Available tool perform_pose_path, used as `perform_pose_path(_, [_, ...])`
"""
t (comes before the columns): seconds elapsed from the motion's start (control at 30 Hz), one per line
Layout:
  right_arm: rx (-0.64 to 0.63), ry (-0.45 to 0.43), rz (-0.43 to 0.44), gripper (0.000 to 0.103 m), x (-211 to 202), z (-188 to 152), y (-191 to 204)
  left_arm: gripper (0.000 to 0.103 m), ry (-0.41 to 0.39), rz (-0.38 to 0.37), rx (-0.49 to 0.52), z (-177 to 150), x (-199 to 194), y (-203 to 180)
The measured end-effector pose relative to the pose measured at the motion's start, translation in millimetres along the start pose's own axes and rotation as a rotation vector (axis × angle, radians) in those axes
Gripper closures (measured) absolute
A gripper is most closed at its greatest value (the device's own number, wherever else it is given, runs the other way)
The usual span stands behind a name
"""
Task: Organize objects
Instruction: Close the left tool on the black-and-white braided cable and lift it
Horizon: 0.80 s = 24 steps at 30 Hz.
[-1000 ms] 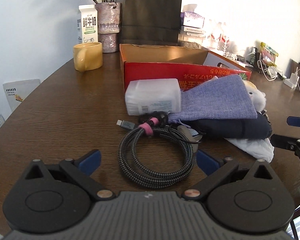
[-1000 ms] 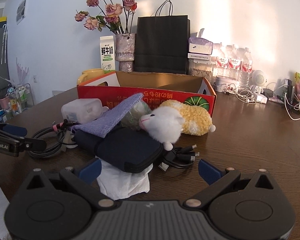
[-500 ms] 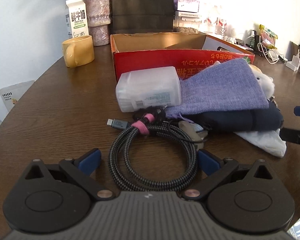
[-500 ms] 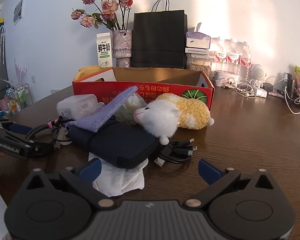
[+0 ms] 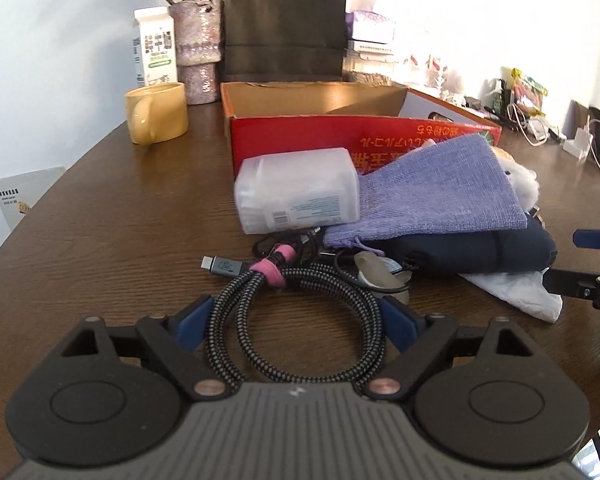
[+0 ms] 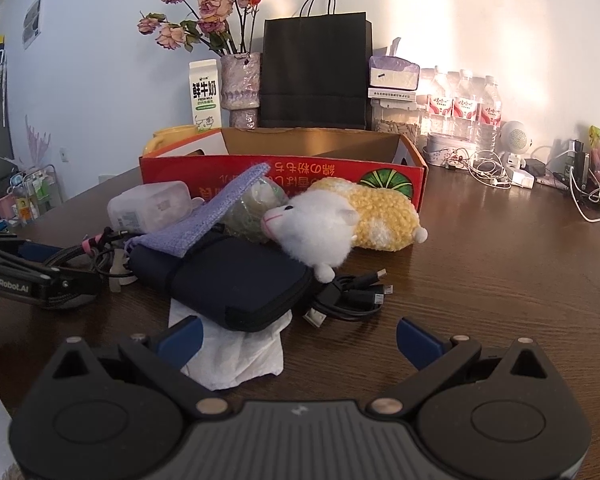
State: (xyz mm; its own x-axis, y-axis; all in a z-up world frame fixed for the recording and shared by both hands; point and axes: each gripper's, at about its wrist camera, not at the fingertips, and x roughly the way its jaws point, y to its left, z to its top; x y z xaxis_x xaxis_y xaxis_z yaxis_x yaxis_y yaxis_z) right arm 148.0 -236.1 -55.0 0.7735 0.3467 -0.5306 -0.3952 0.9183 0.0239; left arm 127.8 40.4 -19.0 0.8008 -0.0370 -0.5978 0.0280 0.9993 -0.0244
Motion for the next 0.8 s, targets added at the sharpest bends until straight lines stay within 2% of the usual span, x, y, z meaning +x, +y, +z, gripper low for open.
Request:
perform_pose_path(0.37, [-0.005, 0.003, 0.003, 0.000, 1.8, 1.7, 2.7, 0.015, -0.092, 0.056, -0.063, -1.3, -29.2, 16.8])
perform_pose_path(0.6, [-0.011, 0.001, -0.001, 0.000, -0.1, 2.9, 4.2, 0.014, -0.004, 0.067, -0.030, -6.7, -16.4, 14.8])
perform_pose_path(0.73, [-0.013, 0.002, -0.002, 0.000, -0.6, 3.0, 3.8, 0.000, 0.024, 0.107, 0.013, -3.7, -9.3, 12.2])
perform_pose_path(0.8, [-0.014, 0.003, 0.000, 0.000, -0.4, 2.8, 4.2, 0.000, 0.064, 0.111, 0.047, -0.5, -3.9, 11.5])
